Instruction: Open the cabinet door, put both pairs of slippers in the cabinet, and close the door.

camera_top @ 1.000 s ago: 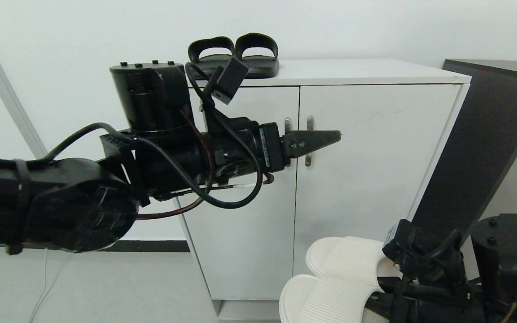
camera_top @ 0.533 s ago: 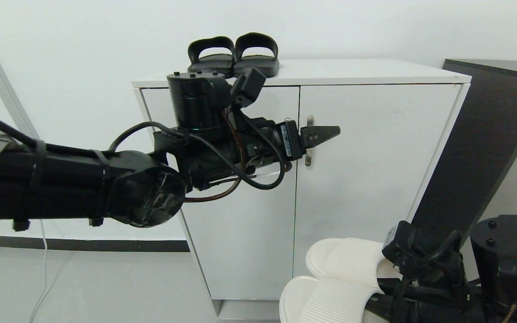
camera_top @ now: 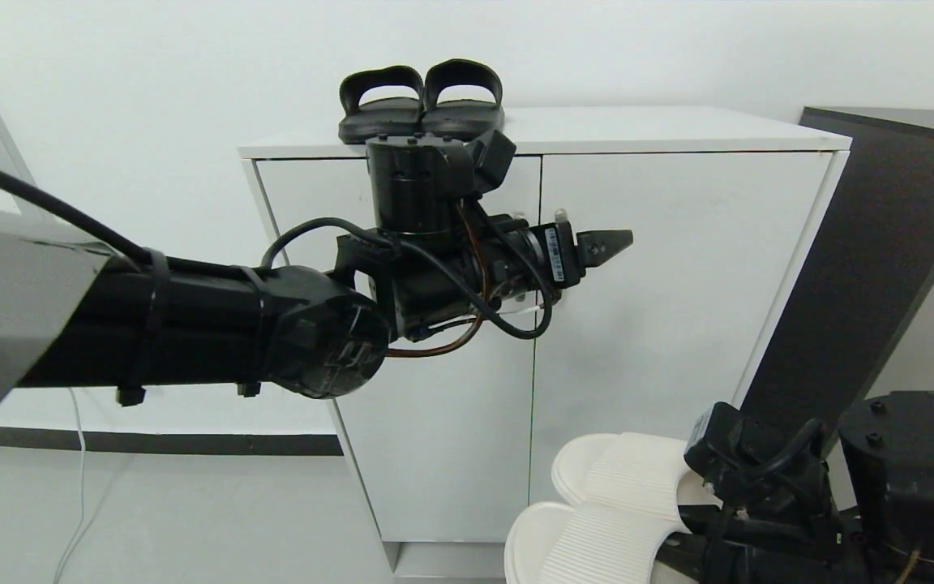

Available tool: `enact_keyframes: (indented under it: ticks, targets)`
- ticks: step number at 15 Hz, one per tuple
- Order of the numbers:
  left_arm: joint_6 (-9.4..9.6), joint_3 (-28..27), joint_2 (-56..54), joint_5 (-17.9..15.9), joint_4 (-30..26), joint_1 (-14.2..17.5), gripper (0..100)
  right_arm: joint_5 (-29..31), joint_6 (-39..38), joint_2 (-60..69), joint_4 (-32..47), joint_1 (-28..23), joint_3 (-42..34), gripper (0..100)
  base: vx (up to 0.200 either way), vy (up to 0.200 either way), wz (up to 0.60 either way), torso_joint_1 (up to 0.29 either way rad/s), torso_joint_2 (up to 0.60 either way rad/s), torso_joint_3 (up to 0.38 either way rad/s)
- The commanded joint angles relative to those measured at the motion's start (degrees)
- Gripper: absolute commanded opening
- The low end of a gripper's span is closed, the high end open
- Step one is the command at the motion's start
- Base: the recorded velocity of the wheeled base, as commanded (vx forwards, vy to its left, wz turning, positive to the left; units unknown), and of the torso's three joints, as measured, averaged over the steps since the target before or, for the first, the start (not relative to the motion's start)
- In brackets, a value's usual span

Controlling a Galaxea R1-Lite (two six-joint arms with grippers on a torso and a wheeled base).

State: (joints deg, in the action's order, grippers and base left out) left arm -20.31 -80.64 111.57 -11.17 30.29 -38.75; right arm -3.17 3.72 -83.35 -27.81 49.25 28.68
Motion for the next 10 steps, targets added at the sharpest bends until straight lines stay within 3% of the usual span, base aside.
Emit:
enact_keyframes:
  ticks: [1,3,4,10]
  targets:
    - [0.01,-1.98,2.25,0.09,0.03,-0.27,100,-0.08,0.06,-0.06,-0.05,0.06,-0.30,0,0.000,0.000,0.00,0.000,0.00,0.000]
    - [0.01,-2.77,2.87,0.09,0.03,-0.27,100,-0.08,0.06,-0.06,-0.05,0.06,-0.30,0,0.000,0.000,0.00,0.000,0.00,0.000]
    - [0.01,-2.50,2.87,0.09,0.12,-0.36,0,-0.08,0.06,-0.06,-0.05,0.06,-0.30,0,0.000,0.000,0.00,0.000,0.00,0.000]
    - [-0.08,2.24,-0.47,0.09,0.73,-0.36,0,-0.43,1.12,0.29,0.03,0.23,-1.09,0,0.000,0.000,0.00,0.000,0.00,0.000]
